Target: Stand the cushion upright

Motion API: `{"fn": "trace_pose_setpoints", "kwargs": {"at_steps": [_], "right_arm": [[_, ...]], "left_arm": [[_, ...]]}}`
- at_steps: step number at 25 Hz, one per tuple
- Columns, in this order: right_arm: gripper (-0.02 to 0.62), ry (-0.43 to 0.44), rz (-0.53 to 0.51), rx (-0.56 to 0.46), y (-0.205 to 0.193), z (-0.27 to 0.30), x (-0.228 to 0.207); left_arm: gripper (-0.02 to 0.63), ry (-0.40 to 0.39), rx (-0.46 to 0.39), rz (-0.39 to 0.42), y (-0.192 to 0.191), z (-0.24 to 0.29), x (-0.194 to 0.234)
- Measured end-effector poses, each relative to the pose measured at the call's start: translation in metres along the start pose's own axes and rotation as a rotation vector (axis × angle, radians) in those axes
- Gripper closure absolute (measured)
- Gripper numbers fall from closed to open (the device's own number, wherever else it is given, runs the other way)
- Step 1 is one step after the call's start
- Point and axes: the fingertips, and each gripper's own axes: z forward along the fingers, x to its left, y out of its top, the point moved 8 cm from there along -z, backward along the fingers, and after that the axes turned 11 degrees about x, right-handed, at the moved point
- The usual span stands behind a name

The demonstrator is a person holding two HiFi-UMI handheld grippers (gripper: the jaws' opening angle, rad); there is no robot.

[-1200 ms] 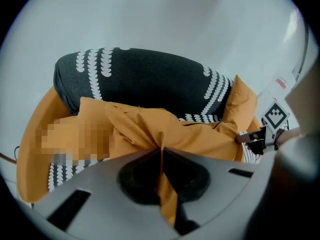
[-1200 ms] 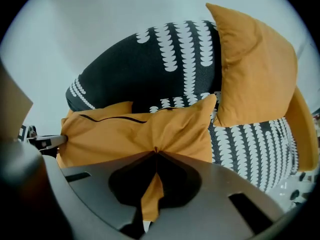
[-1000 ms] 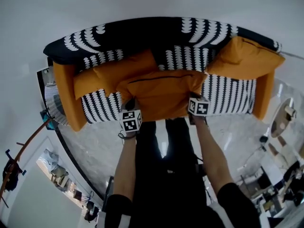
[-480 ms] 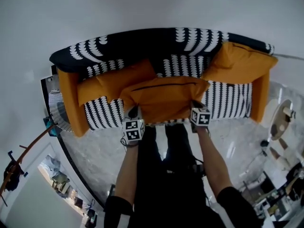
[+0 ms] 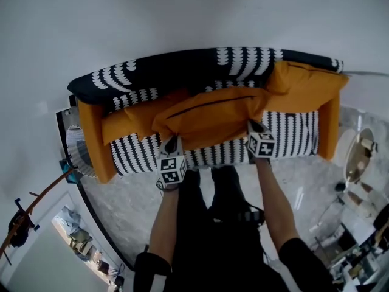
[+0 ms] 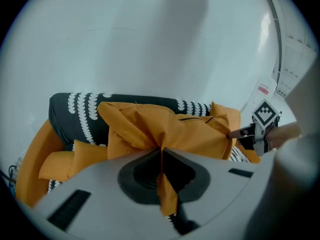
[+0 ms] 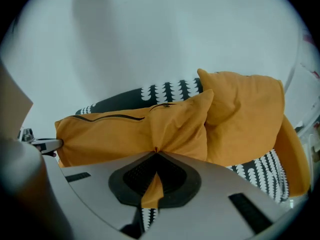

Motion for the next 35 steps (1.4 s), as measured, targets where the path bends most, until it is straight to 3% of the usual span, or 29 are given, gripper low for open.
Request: {"fn": "trace_pose_setpoints", "kwargs": {"at_steps": [11,26,35], "right_arm": [[0.592,-0.004,-0.021,-0.095,0.059,-0.009,-0.029],[0.592,0.006,0.043,-0.119,0.066,-0.013,-0.068],[0.592,0.030,0.053,-0.121,0.074,0.002,-0.060]], "left_arm": [[0.603,-0.020,-0.106,0.015,0.058,0.010,-0.022],[0.603,-0.055,-0.124,0.042,0.095,0.049,-0.040],[0.603,-0.040,-0.126,0.030,0.103,0.070,-0.024]]}}
